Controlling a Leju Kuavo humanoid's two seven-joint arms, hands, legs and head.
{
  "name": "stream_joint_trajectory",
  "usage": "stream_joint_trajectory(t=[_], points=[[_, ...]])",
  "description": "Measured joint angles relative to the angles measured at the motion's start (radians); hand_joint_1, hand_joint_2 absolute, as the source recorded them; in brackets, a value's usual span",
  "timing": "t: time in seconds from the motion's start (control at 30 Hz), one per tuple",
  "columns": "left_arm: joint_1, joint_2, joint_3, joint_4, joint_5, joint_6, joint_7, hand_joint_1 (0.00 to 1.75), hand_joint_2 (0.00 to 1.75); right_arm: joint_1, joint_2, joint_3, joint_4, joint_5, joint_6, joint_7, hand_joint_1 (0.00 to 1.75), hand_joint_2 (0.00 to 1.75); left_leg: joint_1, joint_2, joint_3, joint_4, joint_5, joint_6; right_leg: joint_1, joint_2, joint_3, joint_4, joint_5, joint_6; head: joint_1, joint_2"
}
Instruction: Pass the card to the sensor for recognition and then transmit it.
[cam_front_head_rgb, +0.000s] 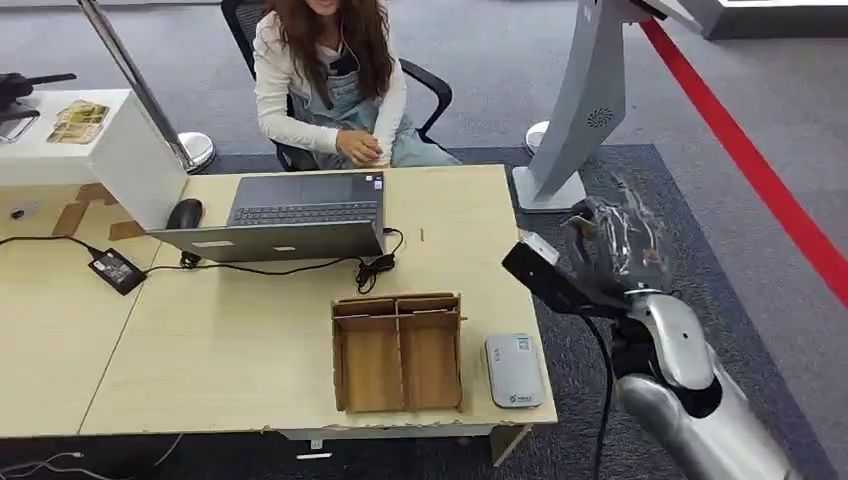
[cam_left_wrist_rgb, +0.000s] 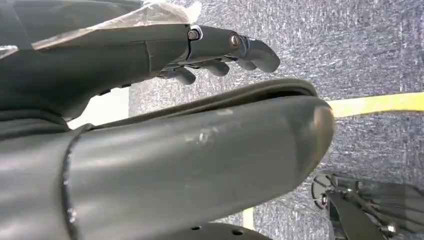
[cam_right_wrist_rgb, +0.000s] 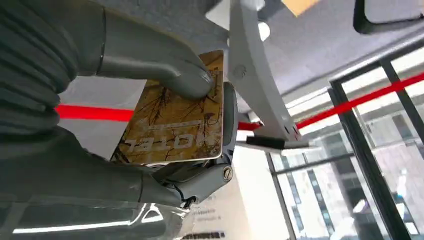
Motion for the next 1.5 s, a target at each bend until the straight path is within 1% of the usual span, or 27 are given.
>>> stream_joint_trajectory(t=[0.1, 0.17, 0.23, 0.53, 0.73, 0.93, 1.03, 1.17, 1.5], points=[[-0.002, -0.003, 0.004, 0.000, -0.004, 0.006, -0.008, 0.00, 0.00, 0.046, -0.005, 0.008, 0.001, -0.015, 0.003, 0.000, 1.75, 1.75, 0.000, 0.000, 0.000, 0.000, 0.000, 0.000, 0.000, 0.000, 0.000, 0.000, 0.000, 0.000, 0.000, 0.000], [-0.003, -0.012, 0.006, 0.000, -0.006, 0.028, -0.011, 0.00, 0.00, 0.064, -0.005, 0.015, 0.003, -0.024, 0.014, 0.000, 1.75, 1.75, 0.000, 0.000, 0.000, 0.000, 0.000, 0.000, 0.000, 0.000, 0.000, 0.000, 0.000, 0.000, 0.000, 0.000], [-0.004, -0.021, 0.007, -0.001, -0.007, 0.036, -0.011, 0.00, 0.00, 0.078, -0.005, 0.023, 0.006, -0.027, 0.021, 0.000, 1.75, 1.75, 0.000, 0.000, -0.001, 0.000, 0.000, 0.000, 0.000, 0.000, 0.000, 0.000, 0.000, 0.000, 0.000, 0.000], [-0.004, -0.030, 0.016, -0.002, -0.006, 0.036, -0.008, 0.00, 0.00, 0.086, -0.001, 0.057, 0.027, -0.035, 0.050, 0.005, 1.75, 1.75, 0.000, 0.000, -0.001, 0.000, 0.000, 0.000, 0.000, 0.000, 0.000, 0.000, 0.000, 0.000, 0.000, 0.000], [-0.005, -0.034, 0.020, -0.003, -0.012, 0.035, -0.009, 0.00, 0.00, 0.089, 0.031, 0.116, 0.086, -0.052, 0.068, -0.006, 1.75, 1.75, 0.001, 0.000, -0.001, 0.000, 0.000, 0.000, 0.000, 0.000, 0.000, 0.000, 0.000, 0.000, 0.000, 0.000], [-0.006, -0.034, 0.021, -0.003, -0.017, 0.038, -0.009, 0.00, 0.00, 0.086, 0.067, 0.171, 0.158, -0.073, 0.062, -0.028, 1.75, 1.75, 0.001, 0.000, -0.001, 0.000, 0.000, 0.000, 0.000, 0.000, 0.000, 0.000, 0.000, 0.000, 0.000, 0.000], [-0.007, -0.034, 0.021, -0.004, -0.021, 0.043, -0.009, 0.00, 0.00, 0.086, 0.088, 0.198, 0.214, -0.097, 0.057, -0.043, 1.75, 1.75, 0.001, 0.000, -0.001, 0.000, 0.000, 0.000, 0.000, -0.001, 0.000, 0.000, 0.000, 0.000, 0.000, 0.000], [-0.007, -0.034, 0.021, -0.004, -0.023, 0.045, -0.009, 0.00, 0.00, 0.082, 0.106, 0.216, 0.256, -0.100, 0.051, -0.048, 1.75, 1.75, 0.001, 0.000, -0.001, 0.000, 0.000, 0.000, 0.000, -0.001, 0.000, 0.000, 0.000, 0.000, 0.000, 0.000], [-0.007, -0.034, 0.022, -0.004, -0.024, 0.050, -0.011, 0.00, 0.00, 0.075, 0.129, 0.241, 0.327, -0.106, 0.037, -0.061, 1.75, 1.75, 0.000, 0.000, -0.001, 0.000, 0.000, 0.000, 0.000, -0.001, 0.000, 0.000, 0.000, 0.000, 0.000, 0.000]])
